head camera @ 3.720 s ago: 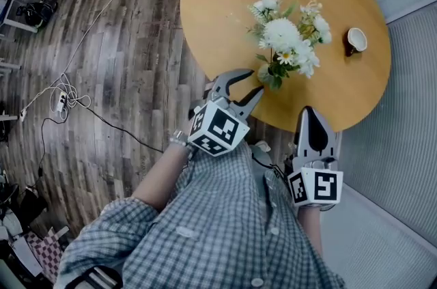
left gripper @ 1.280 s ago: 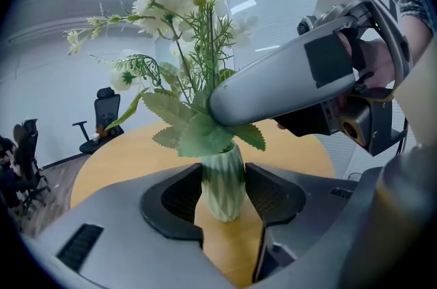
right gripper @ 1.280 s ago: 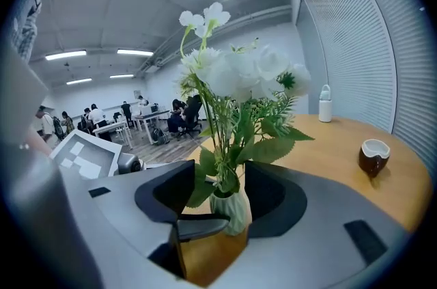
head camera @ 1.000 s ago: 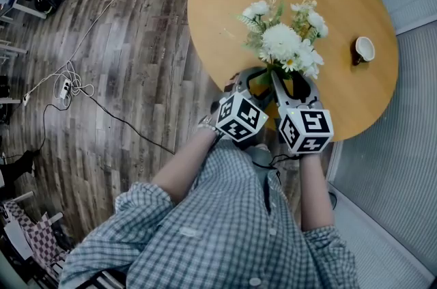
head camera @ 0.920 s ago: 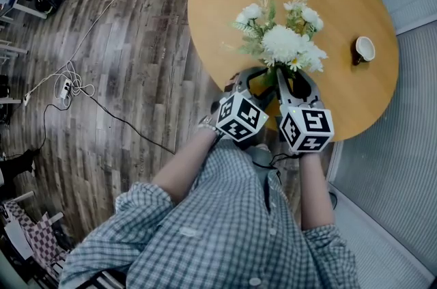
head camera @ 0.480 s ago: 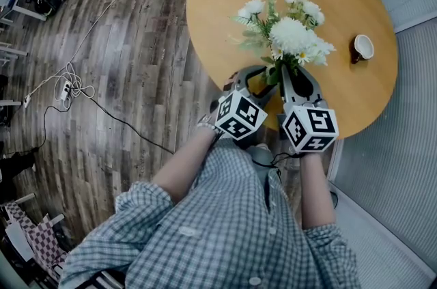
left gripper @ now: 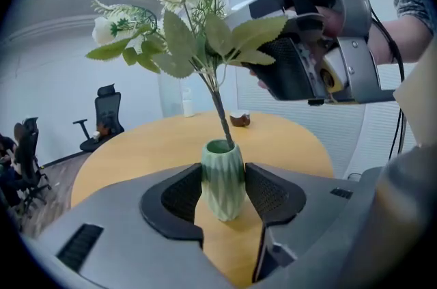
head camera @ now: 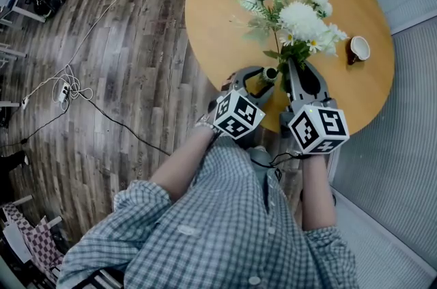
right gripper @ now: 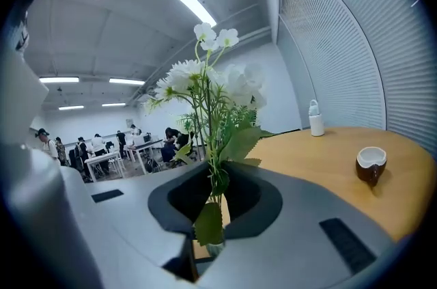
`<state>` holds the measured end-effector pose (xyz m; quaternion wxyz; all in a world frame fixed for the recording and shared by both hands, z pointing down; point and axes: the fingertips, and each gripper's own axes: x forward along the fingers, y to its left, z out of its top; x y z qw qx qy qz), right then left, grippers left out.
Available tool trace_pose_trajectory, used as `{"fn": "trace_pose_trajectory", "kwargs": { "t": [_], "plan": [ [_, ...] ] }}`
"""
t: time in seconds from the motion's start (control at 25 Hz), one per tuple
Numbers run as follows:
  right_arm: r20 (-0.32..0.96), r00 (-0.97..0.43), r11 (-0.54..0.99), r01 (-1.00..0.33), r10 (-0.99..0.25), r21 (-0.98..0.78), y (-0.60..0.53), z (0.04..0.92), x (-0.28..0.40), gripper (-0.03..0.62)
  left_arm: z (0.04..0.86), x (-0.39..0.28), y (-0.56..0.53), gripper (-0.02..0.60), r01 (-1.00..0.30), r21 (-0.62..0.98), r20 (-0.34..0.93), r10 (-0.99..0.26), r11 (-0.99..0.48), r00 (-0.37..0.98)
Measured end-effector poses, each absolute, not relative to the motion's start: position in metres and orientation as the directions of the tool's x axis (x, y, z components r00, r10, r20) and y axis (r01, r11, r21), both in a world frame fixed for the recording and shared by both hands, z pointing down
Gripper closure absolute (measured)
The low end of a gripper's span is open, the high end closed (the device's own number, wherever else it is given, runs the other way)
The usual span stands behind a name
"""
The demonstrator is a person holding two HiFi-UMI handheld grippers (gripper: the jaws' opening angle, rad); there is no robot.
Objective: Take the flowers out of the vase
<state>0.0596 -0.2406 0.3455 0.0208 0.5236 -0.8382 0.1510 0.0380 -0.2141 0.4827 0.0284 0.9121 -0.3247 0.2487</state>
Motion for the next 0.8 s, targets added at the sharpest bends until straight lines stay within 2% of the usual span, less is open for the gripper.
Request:
{"fn": "trace_pose_trajectory", "kwargs": {
  "t": [0.2, 0.52, 0.8],
  "plan": [
    [0.147, -0.446, 0.397, -0.877, -0.883, -0.272, -0.243, 0.315, 0.069, 0.551, 0.476, 0.043, -0.216, 0.373, -0.606, -0.109, 0.474, -0.577, -0.788, 0.665],
    [0.059, -0.424, 0.391, -0.873, -0.904, -0.291, -0.238, 0.313, 0.063, 0.553, 0.523, 0.018, -0.215, 0.373, -0.600, -0.116, 0.481, -0.573, -0.791, 0.663],
    [0.141, -0.374, 0.322, -0.900, -0.917, -0.292, -0.238, 0.319, 0.075, 0.553, 0.515, 0.001, -0.222, 0.373, -0.600, -0.110, 0.477, -0.572, -0.793, 0.668]
  ]
}}
